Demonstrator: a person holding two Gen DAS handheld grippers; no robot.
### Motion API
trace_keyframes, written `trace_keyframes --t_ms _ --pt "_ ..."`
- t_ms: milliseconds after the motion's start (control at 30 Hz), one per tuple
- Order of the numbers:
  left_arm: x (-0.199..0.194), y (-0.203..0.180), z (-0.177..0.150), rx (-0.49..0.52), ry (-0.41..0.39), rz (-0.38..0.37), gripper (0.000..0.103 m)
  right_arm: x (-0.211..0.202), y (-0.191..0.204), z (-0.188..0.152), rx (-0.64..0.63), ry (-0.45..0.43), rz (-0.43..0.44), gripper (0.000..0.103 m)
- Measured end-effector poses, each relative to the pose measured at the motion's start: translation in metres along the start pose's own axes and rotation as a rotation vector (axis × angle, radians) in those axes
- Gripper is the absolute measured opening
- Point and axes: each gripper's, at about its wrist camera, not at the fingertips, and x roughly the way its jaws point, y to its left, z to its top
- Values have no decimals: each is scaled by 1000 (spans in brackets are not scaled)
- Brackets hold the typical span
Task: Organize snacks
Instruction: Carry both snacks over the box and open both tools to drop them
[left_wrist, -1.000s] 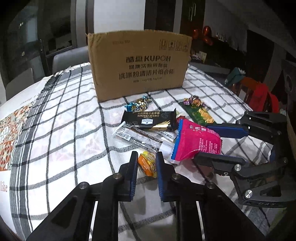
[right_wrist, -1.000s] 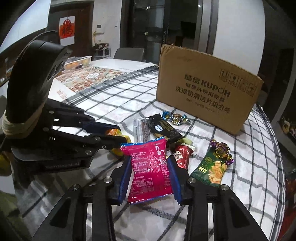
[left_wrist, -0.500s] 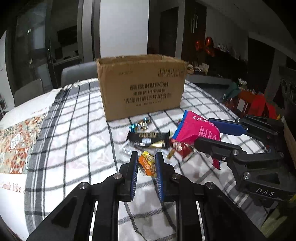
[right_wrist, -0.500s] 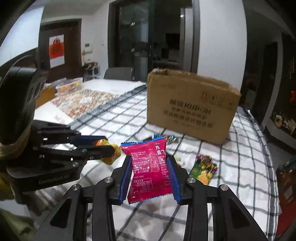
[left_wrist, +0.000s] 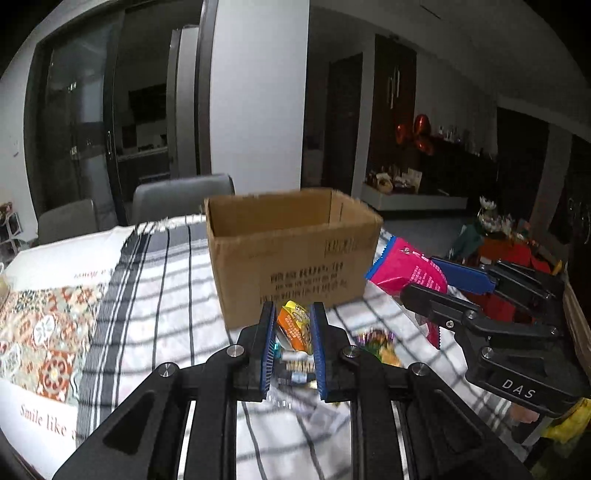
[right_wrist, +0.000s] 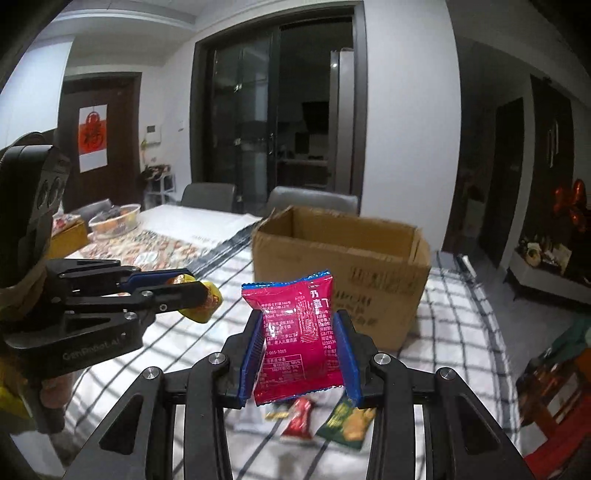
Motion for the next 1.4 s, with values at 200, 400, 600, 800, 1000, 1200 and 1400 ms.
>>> trace_keyframes --t_ms 200,400,600,800,1000,1200,1400 --pt "7 4 40 3 -43 -11 19 7 -19 34 30 -26 -19 39" --pt "18 6 76 19 -66 -12 19 22 -38 62 49 -33 -28 39" --pt "45 11 108 24 -52 -6 19 44 -63 89 91 -16 -27 39" --pt "79 21 121 -4 0 -34 19 76 -85 103 124 20 -31 39" --pt "107 23 131 8 22 -23 19 107 -98 106 117 67 -36 39" --pt "131 25 134 16 67 5 45 126 -107 103 136 102 -35 46" --pt "119 20 121 58 33 47 55 116 -108 89 138 96 -86 61"
